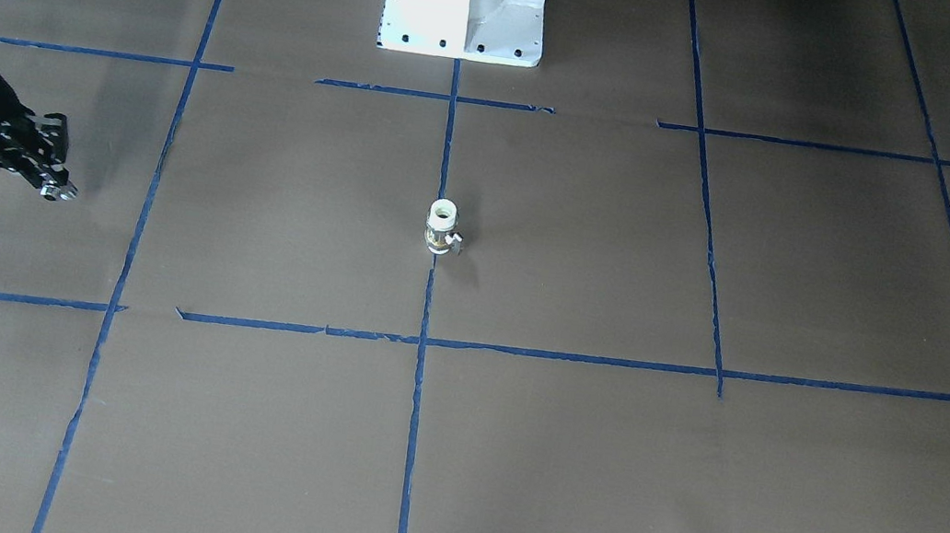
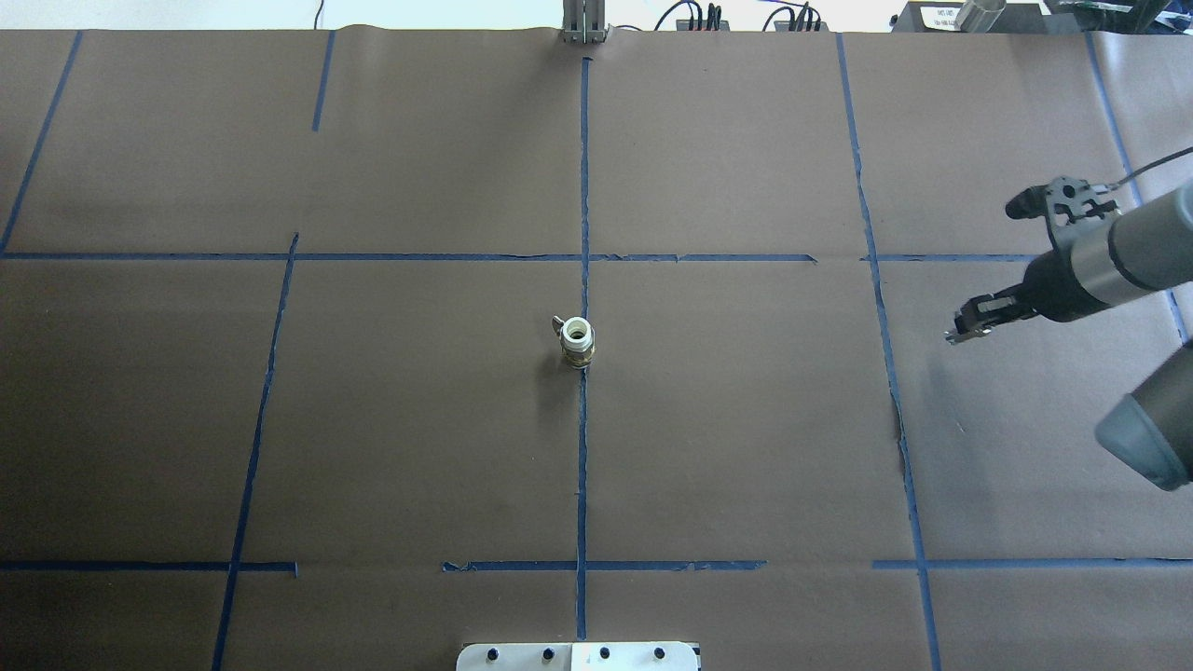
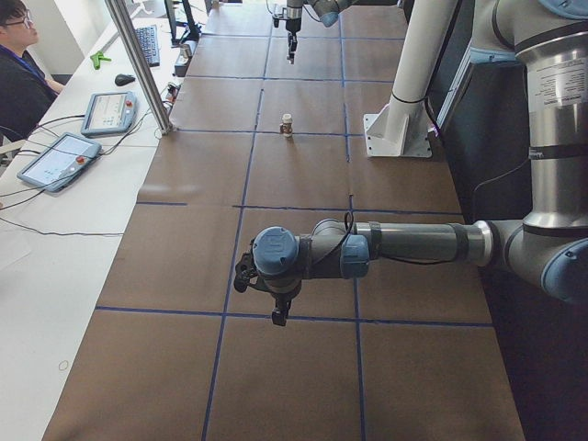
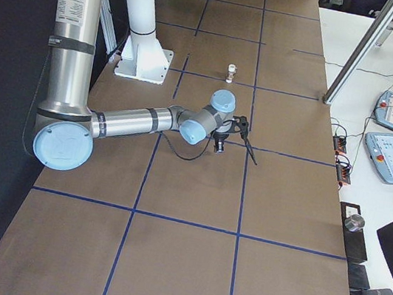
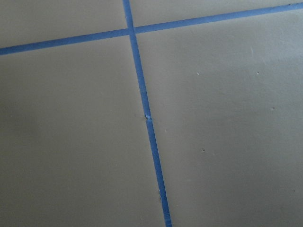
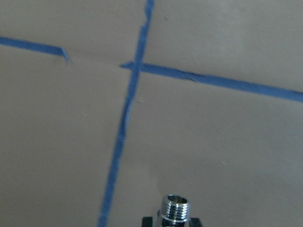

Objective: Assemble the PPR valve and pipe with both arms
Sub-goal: 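Carry the chrome fitting with the right gripper above the white valve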

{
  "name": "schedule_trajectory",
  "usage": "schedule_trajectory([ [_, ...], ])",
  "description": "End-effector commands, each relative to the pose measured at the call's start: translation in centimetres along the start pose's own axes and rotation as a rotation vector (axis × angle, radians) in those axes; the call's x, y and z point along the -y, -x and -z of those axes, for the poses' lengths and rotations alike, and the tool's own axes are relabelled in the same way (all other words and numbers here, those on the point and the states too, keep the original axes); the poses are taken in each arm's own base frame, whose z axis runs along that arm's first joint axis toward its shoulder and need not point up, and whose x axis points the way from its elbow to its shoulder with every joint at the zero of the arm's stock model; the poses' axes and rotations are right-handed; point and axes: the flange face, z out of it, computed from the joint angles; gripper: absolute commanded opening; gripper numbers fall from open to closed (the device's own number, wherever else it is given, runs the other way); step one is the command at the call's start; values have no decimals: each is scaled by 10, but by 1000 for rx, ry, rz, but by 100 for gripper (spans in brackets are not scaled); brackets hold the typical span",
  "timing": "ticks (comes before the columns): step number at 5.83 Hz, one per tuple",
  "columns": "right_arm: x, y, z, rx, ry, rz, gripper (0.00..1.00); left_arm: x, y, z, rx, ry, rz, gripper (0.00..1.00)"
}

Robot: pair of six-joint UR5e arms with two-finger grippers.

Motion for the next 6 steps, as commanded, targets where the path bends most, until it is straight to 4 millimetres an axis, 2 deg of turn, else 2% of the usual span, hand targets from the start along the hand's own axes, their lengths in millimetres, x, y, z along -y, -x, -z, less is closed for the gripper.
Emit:
schedule_trajectory([
  [1, 68, 111, 31, -66, 15, -117, 0, 0, 0, 0, 2, 0, 10, 100],
  [2, 85, 169, 43, -69, 36, -216, 0, -1, 1, -1, 5, 3, 12, 100],
  [3, 90, 208, 49, -61, 38, -304, 0, -2, 6, 0, 58, 13, 27, 100],
  [4, 96, 236, 61, -58, 30, -389, 0, 2, 3, 5, 97, 7, 66, 100],
  [5, 99, 288, 75, -55, 26, -518, 0, 2, 3, 6, 96, 5, 67, 100],
  [6, 90, 331, 72, -47, -3, -649, 0, 4, 1, 7, 97, 2, 65, 100],
])
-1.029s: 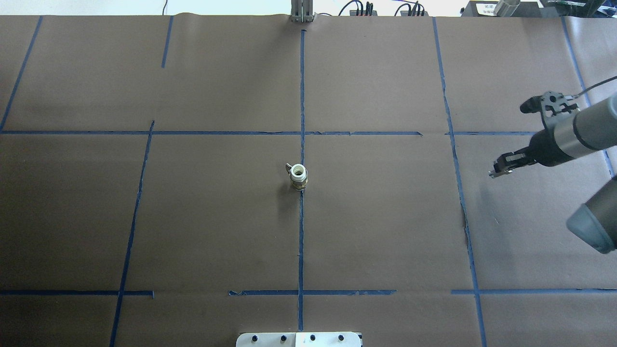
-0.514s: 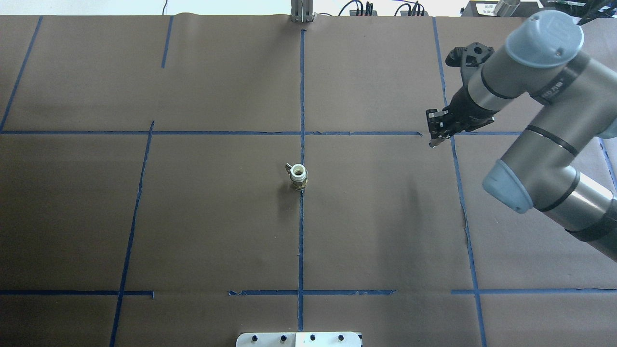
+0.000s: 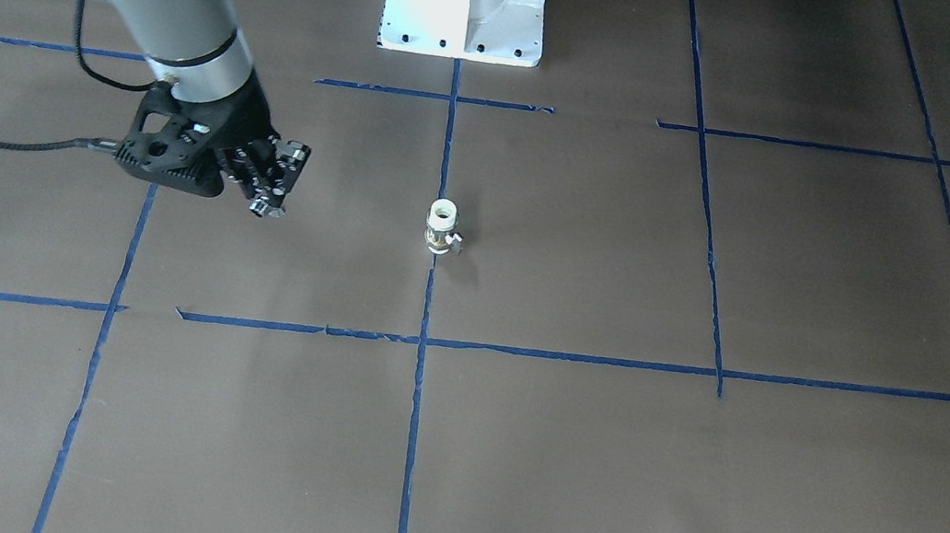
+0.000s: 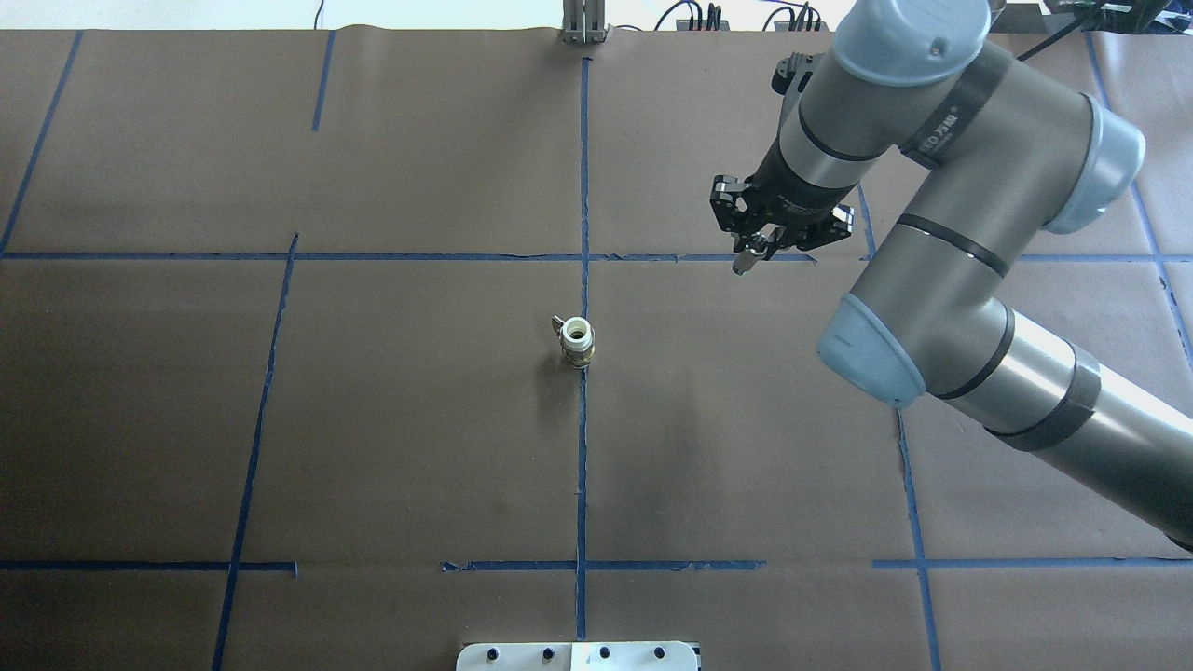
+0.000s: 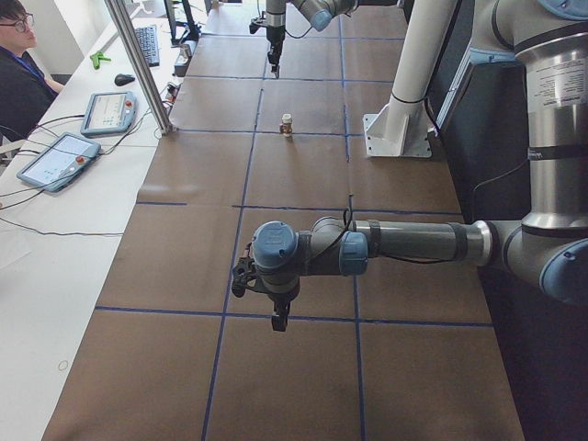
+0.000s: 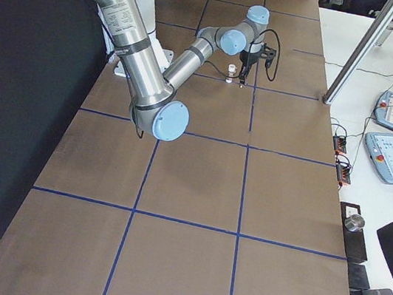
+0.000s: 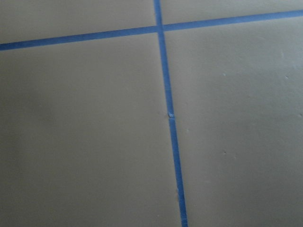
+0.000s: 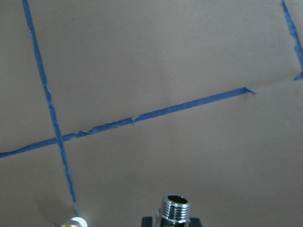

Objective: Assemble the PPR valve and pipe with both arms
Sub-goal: 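Carry the chrome fitting with the right gripper above the white valve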

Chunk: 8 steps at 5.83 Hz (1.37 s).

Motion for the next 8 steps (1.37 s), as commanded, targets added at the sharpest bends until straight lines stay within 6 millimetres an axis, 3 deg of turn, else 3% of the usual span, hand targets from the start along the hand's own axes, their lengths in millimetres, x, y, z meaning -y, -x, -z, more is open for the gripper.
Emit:
schedule_trajectory([
  [1, -54, 61, -2, 3, -25, -158, 0, 1, -1, 1, 3, -3, 1, 100],
  [2, -65, 92, -3, -13, -28, -203, 0, 1, -1, 1, 3, -3, 1, 100],
  [3, -75, 127, -19, -42, -39, -264, 0, 3, -2, 2, 3, -6, 0, 100],
  [4, -85, 143, -35, -66, -58, -274, 0, 4, -2, 3, 4, -7, -1, 100],
  [6, -107, 145, -51, -83, -58, -266, 0, 9, -5, 6, 4, -13, -6, 100],
  [8, -115, 144, -60, -95, -51, -258, 0, 9, -5, 6, 4, -13, -6, 100],
])
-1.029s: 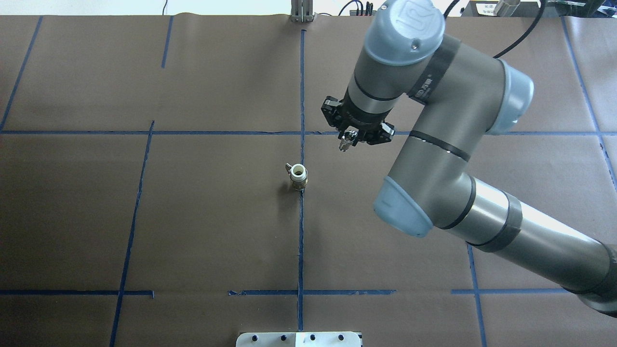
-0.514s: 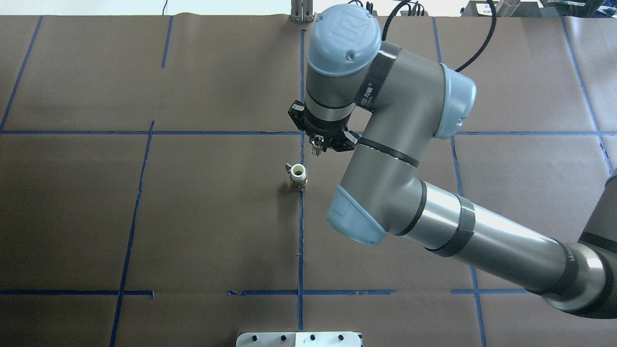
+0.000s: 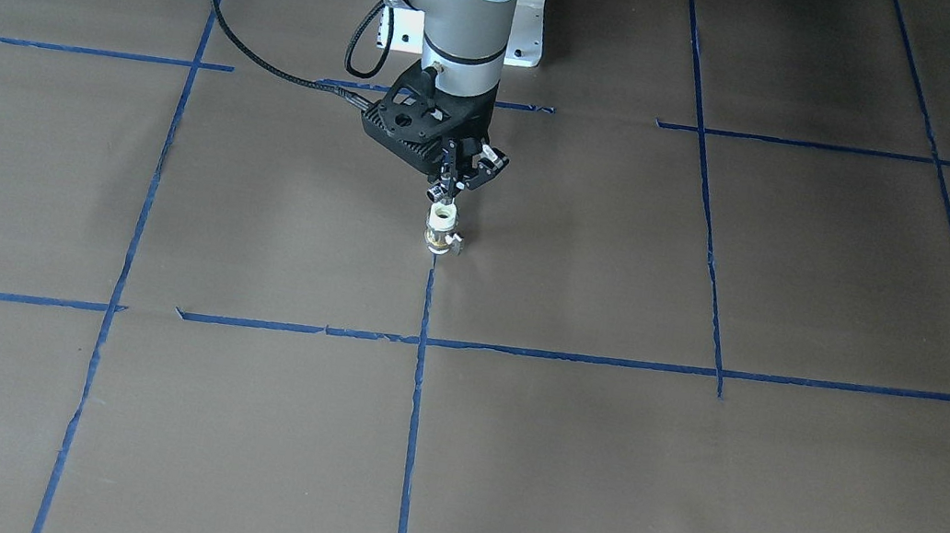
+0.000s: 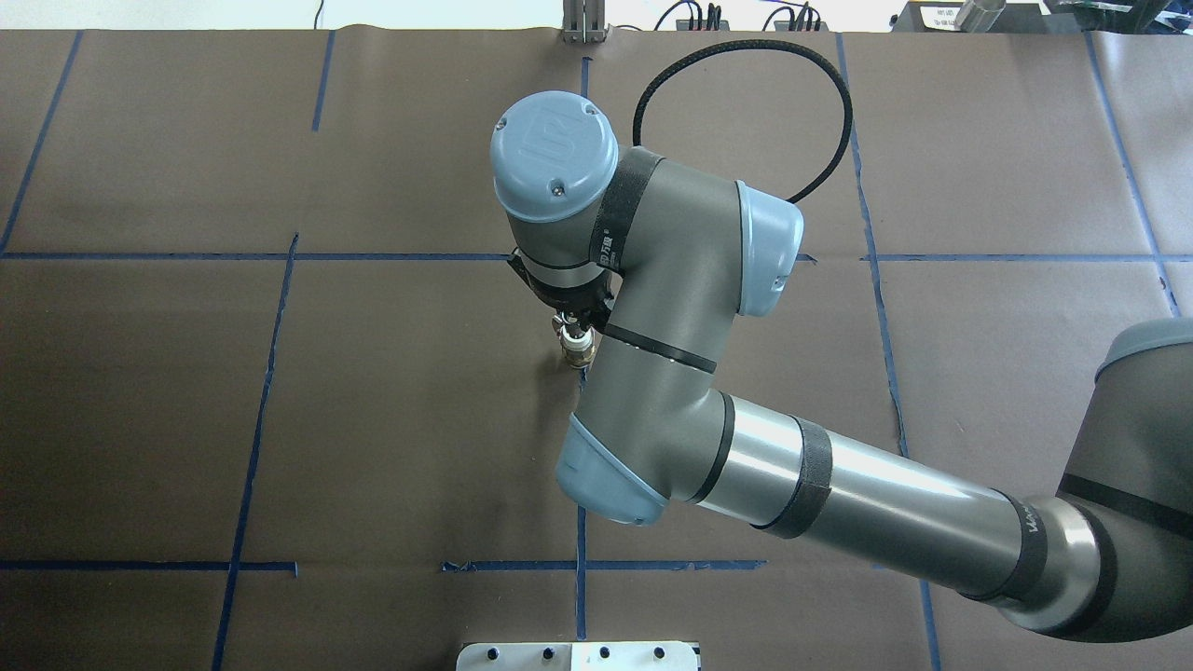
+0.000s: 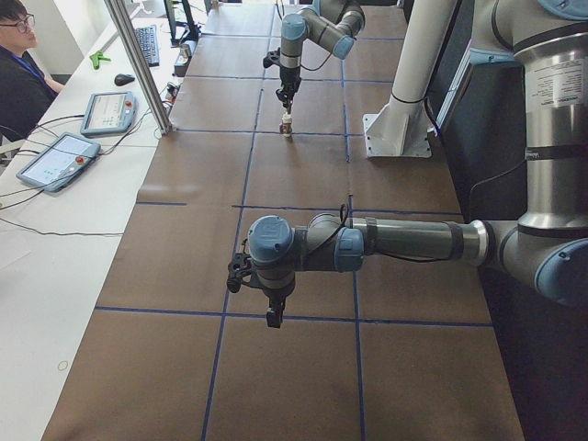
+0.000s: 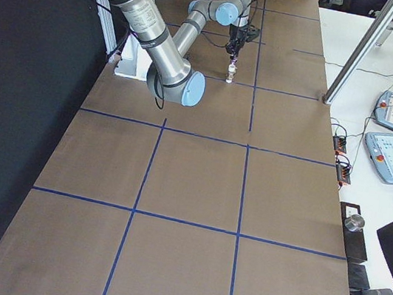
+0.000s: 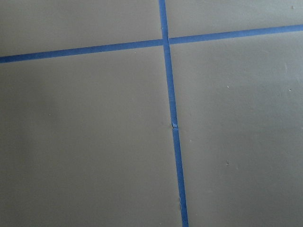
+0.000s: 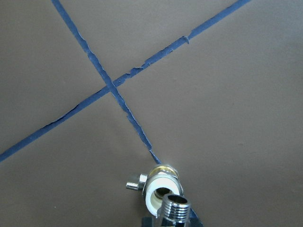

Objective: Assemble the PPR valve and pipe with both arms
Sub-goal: 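Lower the chrome fitting into the valve top with the right gripper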

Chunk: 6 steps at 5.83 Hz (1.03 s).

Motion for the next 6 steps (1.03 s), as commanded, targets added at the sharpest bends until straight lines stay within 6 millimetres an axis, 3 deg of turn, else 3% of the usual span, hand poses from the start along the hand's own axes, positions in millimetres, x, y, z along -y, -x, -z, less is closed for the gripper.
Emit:
schedule_trajectory([
  [1, -1, 0, -5, -4, -18, 7, 0, 0, 0, 0, 0, 0, -1, 100],
  [6, 3, 2, -8, -4, -48, 16, 0, 1, -1, 1, -1, -1, -2, 100],
])
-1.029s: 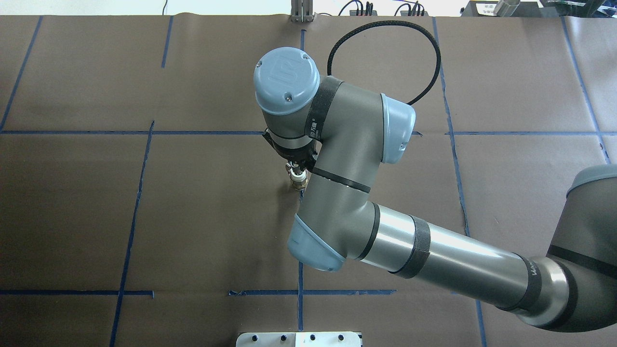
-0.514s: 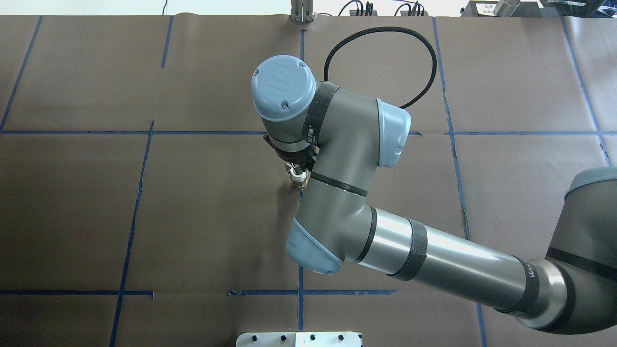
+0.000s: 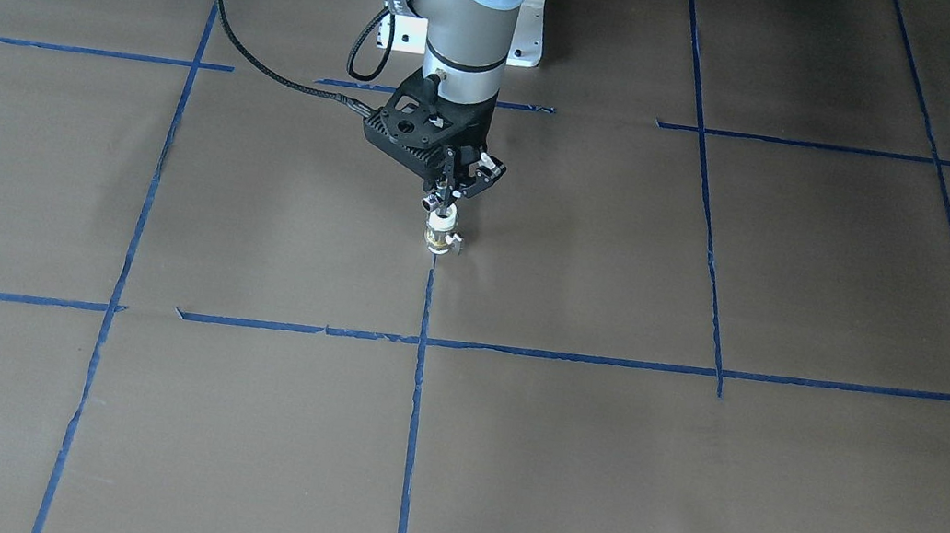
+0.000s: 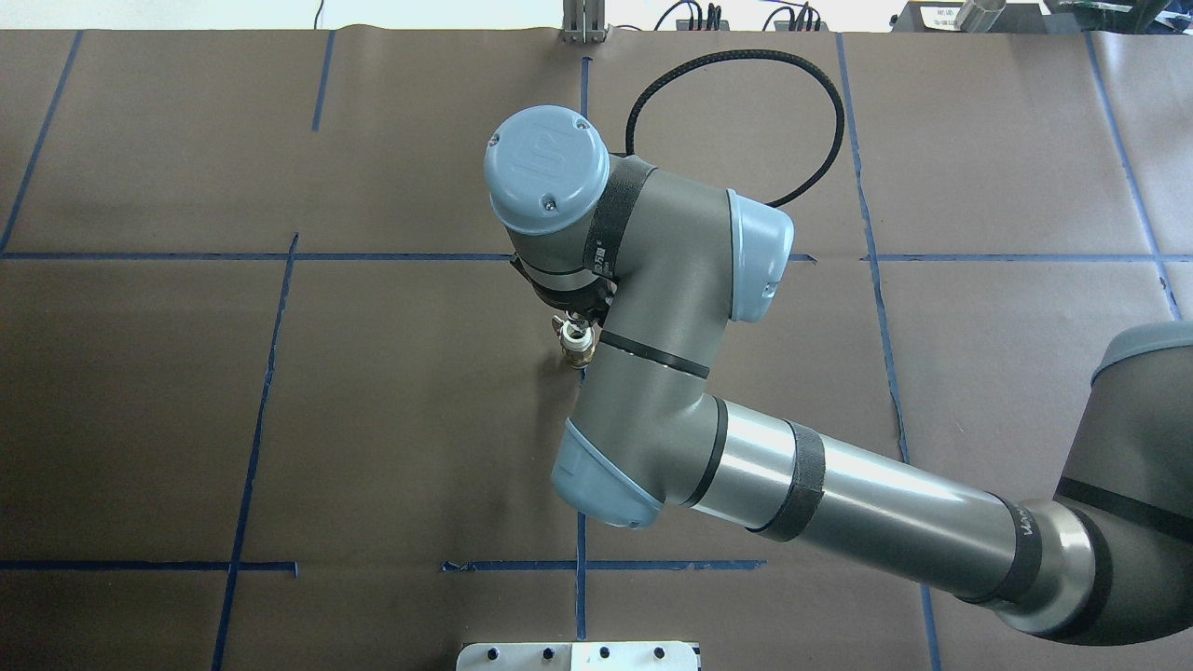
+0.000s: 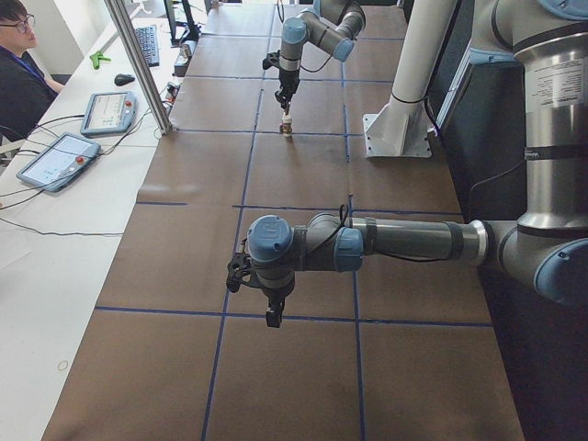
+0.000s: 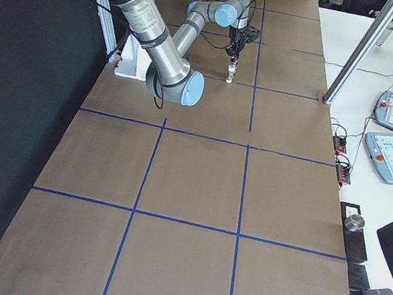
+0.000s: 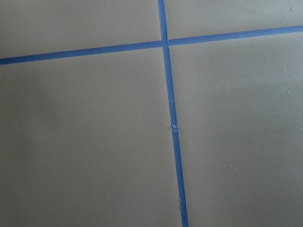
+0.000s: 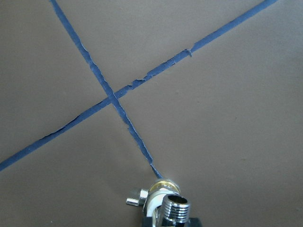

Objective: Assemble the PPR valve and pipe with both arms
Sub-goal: 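Lower the chrome fitting into the valve top with the right gripper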

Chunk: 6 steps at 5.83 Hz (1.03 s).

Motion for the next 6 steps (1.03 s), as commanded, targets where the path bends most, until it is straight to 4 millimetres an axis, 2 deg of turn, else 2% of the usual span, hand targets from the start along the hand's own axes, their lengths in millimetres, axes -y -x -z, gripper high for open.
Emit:
schedule_trajectory([
  [1, -1, -1, -3, -4, 0, 1, 0, 0, 0, 0, -1, 1, 1, 100],
  [6, -7, -2, -7, -9, 5, 6, 0, 0, 0, 0, -1, 0, 0, 100],
])
